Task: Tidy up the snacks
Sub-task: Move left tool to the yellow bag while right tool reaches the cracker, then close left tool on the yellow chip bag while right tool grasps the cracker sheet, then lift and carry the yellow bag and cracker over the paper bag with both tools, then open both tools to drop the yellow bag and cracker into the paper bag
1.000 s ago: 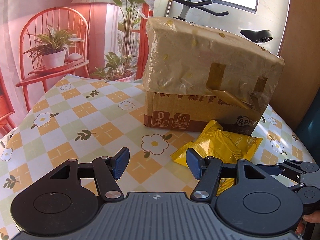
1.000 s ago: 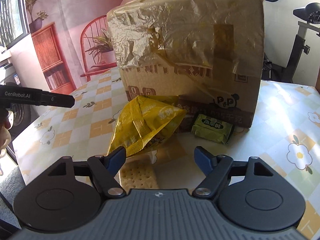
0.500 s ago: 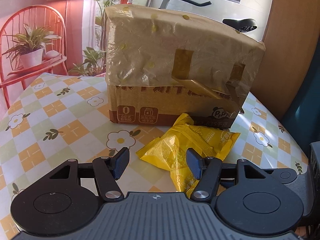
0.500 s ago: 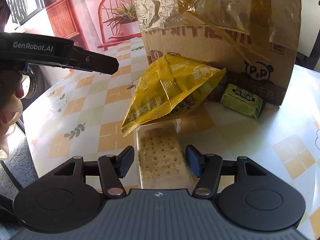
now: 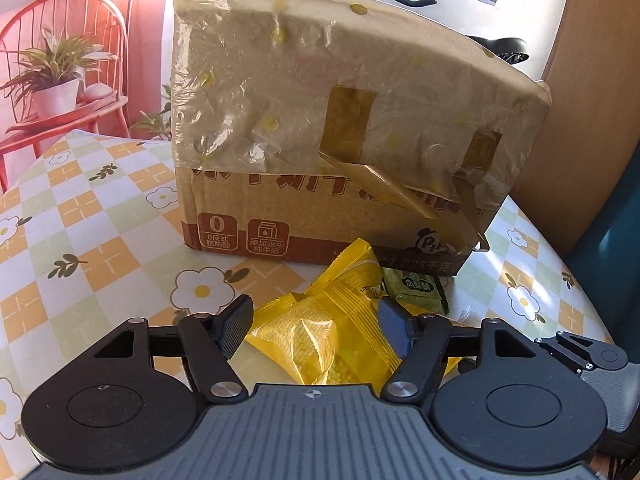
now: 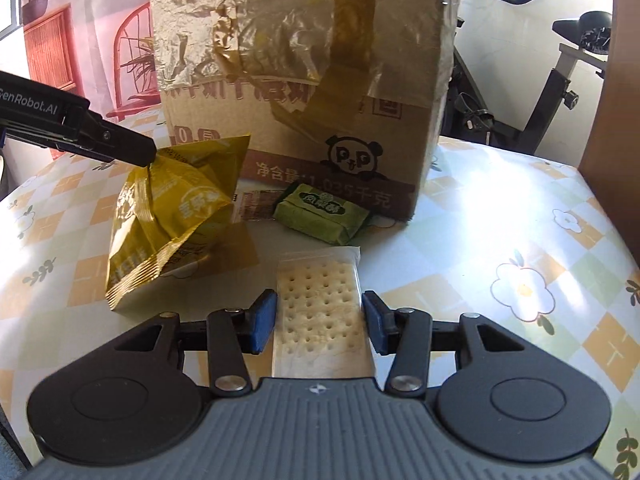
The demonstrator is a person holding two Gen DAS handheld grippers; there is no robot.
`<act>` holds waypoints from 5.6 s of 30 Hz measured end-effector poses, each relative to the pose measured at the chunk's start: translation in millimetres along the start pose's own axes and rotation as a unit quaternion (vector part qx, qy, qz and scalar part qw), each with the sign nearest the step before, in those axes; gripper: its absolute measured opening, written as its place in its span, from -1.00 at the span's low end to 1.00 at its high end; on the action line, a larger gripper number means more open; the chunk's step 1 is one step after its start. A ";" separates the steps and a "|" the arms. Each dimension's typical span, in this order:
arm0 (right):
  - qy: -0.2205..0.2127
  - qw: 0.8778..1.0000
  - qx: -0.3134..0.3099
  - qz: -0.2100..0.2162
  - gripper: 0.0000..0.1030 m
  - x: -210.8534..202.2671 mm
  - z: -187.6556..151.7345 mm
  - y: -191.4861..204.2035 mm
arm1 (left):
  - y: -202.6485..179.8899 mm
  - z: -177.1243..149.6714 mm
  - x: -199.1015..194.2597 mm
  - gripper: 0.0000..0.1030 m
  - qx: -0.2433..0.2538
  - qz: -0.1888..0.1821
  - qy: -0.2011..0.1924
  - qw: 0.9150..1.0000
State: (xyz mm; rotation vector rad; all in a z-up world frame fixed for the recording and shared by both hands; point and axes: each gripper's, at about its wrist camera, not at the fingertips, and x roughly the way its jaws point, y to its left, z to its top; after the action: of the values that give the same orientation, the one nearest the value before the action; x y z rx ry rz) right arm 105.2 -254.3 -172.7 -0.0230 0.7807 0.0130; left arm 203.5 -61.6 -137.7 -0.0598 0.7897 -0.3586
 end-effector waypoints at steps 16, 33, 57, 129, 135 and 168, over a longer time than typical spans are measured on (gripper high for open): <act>-0.010 1.000 0.019 -0.003 -0.05 4.5 -5.0 -8.0 | -0.5 -11.0 27.4 0.67 -0.045 -0.008 0.018 0.999; -0.012 1.000 0.009 0.001 -0.05 3.8 -5.6 -6.2 | 17.4 -39.1 29.1 0.88 -0.078 -0.067 0.039 0.994; -0.011 1.000 0.004 0.000 -0.05 5.3 -6.1 -4.3 | 10.0 -48.0 25.4 0.41 -0.054 -0.060 0.011 0.997; -0.163 0.986 0.023 -0.013 -0.06 -10.2 247.4 -32.0 | -35.6 215.8 -6.6 0.42 0.122 0.043 -0.136 0.982; -0.142 0.989 0.033 -0.018 -0.05 11.8 245.1 -45.5 | -38.6 210.6 27.2 0.51 0.110 0.025 -0.111 0.988; -0.156 0.988 0.011 0.002 0.25 -56.7 199.9 -6.3 | -23.2 171.5 -42.7 0.61 0.118 0.030 -0.138 0.983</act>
State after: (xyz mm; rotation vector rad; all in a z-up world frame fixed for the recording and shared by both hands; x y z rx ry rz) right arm 205.7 -255.6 9.3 0.0014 0.4684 0.0111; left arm 289.8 -82.7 16.8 0.1349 0.4696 -0.3747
